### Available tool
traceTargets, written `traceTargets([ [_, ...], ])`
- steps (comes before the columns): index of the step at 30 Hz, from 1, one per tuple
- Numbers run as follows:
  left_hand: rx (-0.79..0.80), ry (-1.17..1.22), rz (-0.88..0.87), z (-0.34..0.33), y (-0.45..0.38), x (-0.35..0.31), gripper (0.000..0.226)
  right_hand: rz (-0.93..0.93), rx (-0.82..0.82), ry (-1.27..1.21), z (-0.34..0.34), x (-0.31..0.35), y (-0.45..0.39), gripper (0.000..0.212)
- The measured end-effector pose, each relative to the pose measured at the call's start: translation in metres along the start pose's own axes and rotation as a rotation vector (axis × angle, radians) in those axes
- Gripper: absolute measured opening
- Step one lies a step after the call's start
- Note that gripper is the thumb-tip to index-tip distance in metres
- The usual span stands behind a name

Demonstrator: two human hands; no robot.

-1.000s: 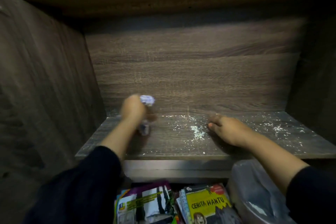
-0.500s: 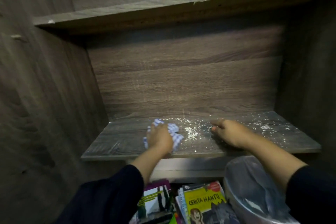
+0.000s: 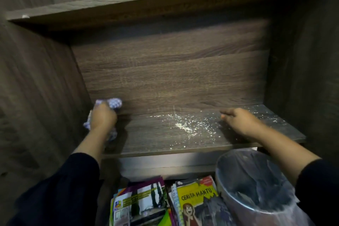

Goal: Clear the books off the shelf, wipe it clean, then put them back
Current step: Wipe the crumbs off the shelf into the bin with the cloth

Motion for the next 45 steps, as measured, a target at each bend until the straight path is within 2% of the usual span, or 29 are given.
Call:
traceTargets([
  [3, 0.264, -0.152, 0.154, -0.012, 0.013, 0.043, 0.059, 0.013, 0.021, 0.042, -0.005, 0.003, 0.003, 0.039],
  [5, 0.283, -0.219, 0.2, -0.024, 0.008, 0.056, 0.075, 0.023, 0.027, 0.051, -0.008, 0.004, 0.002, 0.039],
  [7, 0.243, -0.167, 0.241, -0.044, -0.007, 0.058, 0.098, 0.022, 0.031, 0.056, -0.01, 0.004, -0.002, 0.04],
  [8, 0.235, -0.133, 0.24, -0.061, -0.017, 0.059, 0.101, 0.019, 0.031, 0.061, -0.012, 0.004, -0.003, 0.04],
  [10, 0.273, -0.118, 0.188, -0.099, -0.023, 0.047, 0.089, 0.016, 0.029, 0.068, -0.015, 0.003, -0.006, 0.04],
  [13, 0.373, -0.198, 0.083, -0.095, 0.033, -0.022, 0.059, 0.019, 0.042, 0.077, -0.018, 0.002, -0.008, 0.04],
  [16, 0.373, -0.321, -0.043, -0.097, 0.075, -0.08, 0.056, 0.029, 0.04, 0.105, -0.019, 0.003, -0.009, 0.039],
  [19, 0.415, -0.25, -0.232, -0.113, 0.095, -0.109, 0.05, 0.033, 0.039, 0.105, -0.022, 0.006, -0.009, 0.04],
  [22, 0.261, -0.111, -0.235, -0.103, 0.082, -0.102, 0.03, 0.031, 0.034, 0.098, -0.024, 0.007, -0.01, 0.04],
  [25, 0.087, -0.141, -0.313, -0.082, 0.039, -0.066, 0.027, 0.044, 0.026, 0.096, -0.026, 0.009, -0.014, 0.041],
  [28, -0.002, -0.418, -0.175, -0.061, -0.006, -0.002, 0.021, 0.05, 0.017, 0.07, -0.027, 0.011, -0.016, 0.041],
  [30, 0.064, -0.508, -0.014, -0.058, -0.024, 0.038, 0.036, 0.046, 0.017, 0.062, -0.029, 0.011, -0.018, 0.041],
  [32, 0.173, -0.504, 0.066, -0.065, -0.035, 0.058, 0.039, 0.047, 0.03, 0.076, -0.035, 0.013, -0.02, 0.041],
  [35, 0.22, -0.496, 0.057, -0.065, -0.036, 0.053, 0.031, 0.057, 0.044, 0.085, -0.042, 0.017, -0.021, 0.041],
  [37, 0.19, -0.521, 0.06, -0.059, -0.033, 0.047, 0.042, 0.065, 0.055, 0.093, -0.049, 0.022, -0.021, 0.041],
  [43, 0.254, -0.565, 0.151, -0.054, -0.039, 0.05, 0.065, 0.093, 0.053, 0.095, -0.06, 0.04, -0.024, 0.04],
  [45, 0.253, -0.568, 0.161, -0.054, -0.039, 0.049, 0.062, 0.104, 0.047, 0.084, -0.061, 0.043, -0.025, 0.04],
])
Point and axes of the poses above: each hand's wrist, its own y-axis away from the middle knuckle, its own z-axis out of the back of the hand, x = y × z, the point moved 1 cm from there along -y, towards the middle knuckle, and after that the axes turned 10 degrees about -x, right-handed, at the moved point
